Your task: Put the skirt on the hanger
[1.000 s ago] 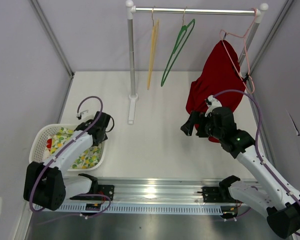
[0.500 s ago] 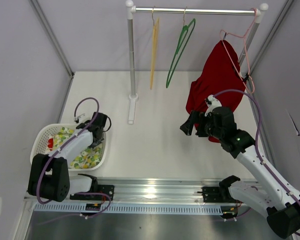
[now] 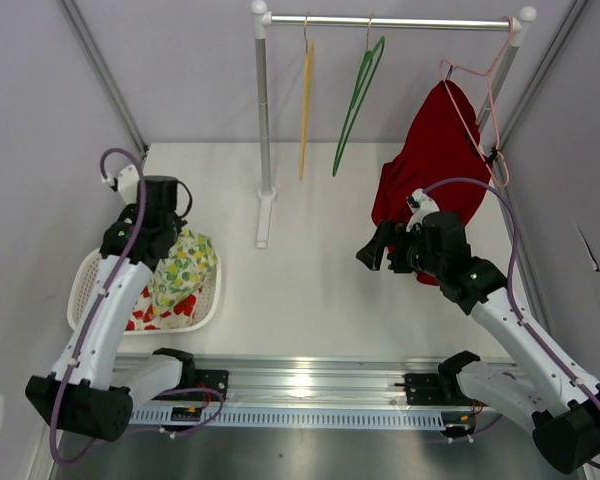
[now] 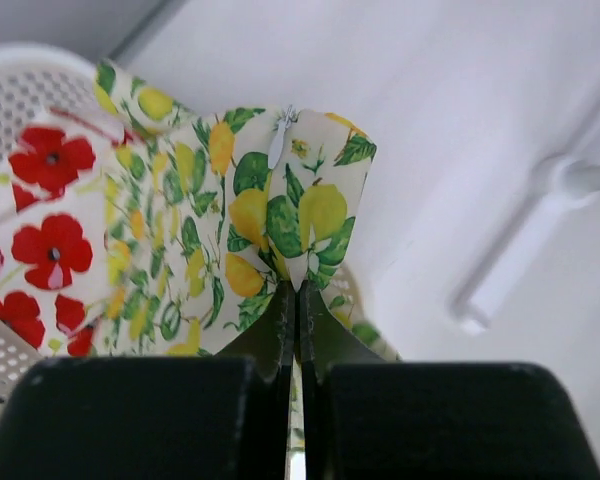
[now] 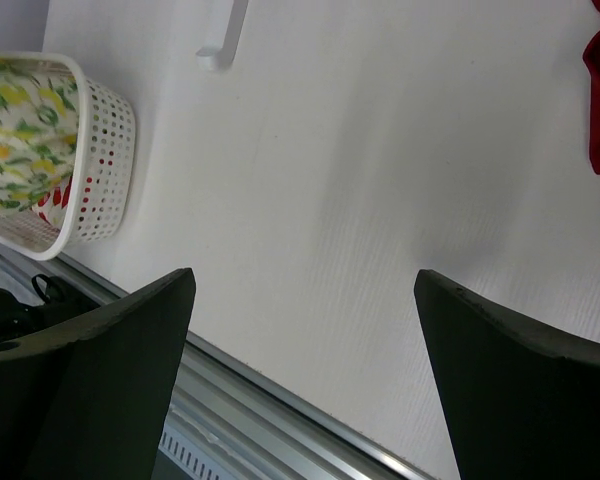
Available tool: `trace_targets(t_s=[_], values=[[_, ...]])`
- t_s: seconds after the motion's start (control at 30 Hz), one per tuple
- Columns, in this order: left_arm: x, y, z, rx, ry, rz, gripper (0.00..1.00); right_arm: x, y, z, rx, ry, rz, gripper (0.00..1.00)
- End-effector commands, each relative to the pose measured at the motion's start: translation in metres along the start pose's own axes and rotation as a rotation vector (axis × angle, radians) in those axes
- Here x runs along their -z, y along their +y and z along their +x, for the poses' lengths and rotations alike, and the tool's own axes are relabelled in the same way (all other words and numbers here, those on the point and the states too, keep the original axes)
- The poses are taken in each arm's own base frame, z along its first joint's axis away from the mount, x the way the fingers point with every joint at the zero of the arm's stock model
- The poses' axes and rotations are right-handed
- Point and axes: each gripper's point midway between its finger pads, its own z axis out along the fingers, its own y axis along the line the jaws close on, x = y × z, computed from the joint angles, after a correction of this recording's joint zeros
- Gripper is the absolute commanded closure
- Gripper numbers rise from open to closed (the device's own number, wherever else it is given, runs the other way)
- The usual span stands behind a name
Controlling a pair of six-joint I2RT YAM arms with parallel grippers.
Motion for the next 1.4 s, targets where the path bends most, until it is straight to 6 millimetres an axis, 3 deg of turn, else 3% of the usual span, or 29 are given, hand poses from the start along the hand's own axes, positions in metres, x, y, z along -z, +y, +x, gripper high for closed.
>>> trace_targets(t_s=[0.0,0.1,0.3,0.43,0.5,0.6,0.63,0.7,0.73,0.97,1.0,1.1,1.2,1.23,1.27,1.3,1.37], values=[[0.043,-0.007,-0.061,-0.009,-0.131,0.094,1.0,0.002,0.016,-0.021,0.009,-0.054,-0.057,0.02],[0.067,-0.012,-0.089,-0.025,-0.195,0.146,1.0,0.0,0.02,-0.025,0.014,-0.053,-0.067,0.02],[0.127,-0.05,-0.137,-0.078,-0.309,0.378,1.0,0.0,0.023,-0.034,0.026,-0.073,-0.065,0.02],[0.17,-0.088,-0.148,-0.141,-0.359,0.562,1.0,0.001,0.023,-0.04,0.03,-0.085,-0.056,0.02],[0.184,-0.105,-0.142,-0.178,-0.344,0.663,1.0,0.002,0.023,-0.041,0.03,-0.089,-0.049,0.02],[0.201,-0.13,-0.121,-0.212,-0.306,0.793,1.0,0.004,0.019,-0.042,0.032,-0.095,-0.026,0.02],[0.203,-0.141,-0.101,-0.247,-0.268,0.836,1.0,0.007,0.017,-0.042,0.036,-0.103,-0.013,0.02],[0.208,-0.155,-0.082,-0.263,-0.236,0.883,1.0,0.01,0.015,-0.044,0.04,-0.112,0.002,0.02],[0.22,-0.163,-0.07,-0.277,-0.221,0.932,1.0,0.014,0.014,-0.045,0.042,-0.12,0.006,0.02],[0.238,-0.193,0.004,-0.252,-0.056,1.083,1.0,0.028,0.009,-0.05,0.049,-0.165,0.045,0.02],[0.226,-0.198,0.026,-0.265,-0.016,1.078,1.0,0.028,0.007,-0.05,0.049,-0.166,0.053,0.02],[0.21,-0.203,0.055,-0.25,0.049,1.061,0.99,0.028,0.005,-0.047,0.045,-0.157,0.059,0.02],[0.171,-0.196,0.081,-0.259,0.088,0.966,0.83,0.026,0.0,-0.04,0.039,-0.136,0.07,0.02],[0.151,-0.194,0.099,-0.278,0.133,0.927,0.7,0.025,0.0,-0.038,0.036,-0.131,0.071,0.02],[0.141,-0.193,0.119,-0.282,0.205,0.932,0.64,0.024,-0.001,-0.035,0.032,-0.126,0.07,0.03],[0.123,-0.191,0.122,-0.265,0.23,0.906,0.52,0.022,-0.004,-0.031,0.03,-0.115,0.073,0.03],[0.095,-0.184,0.154,-0.283,0.309,0.861,0.39,0.02,-0.004,-0.026,0.022,-0.101,0.068,0.03]])
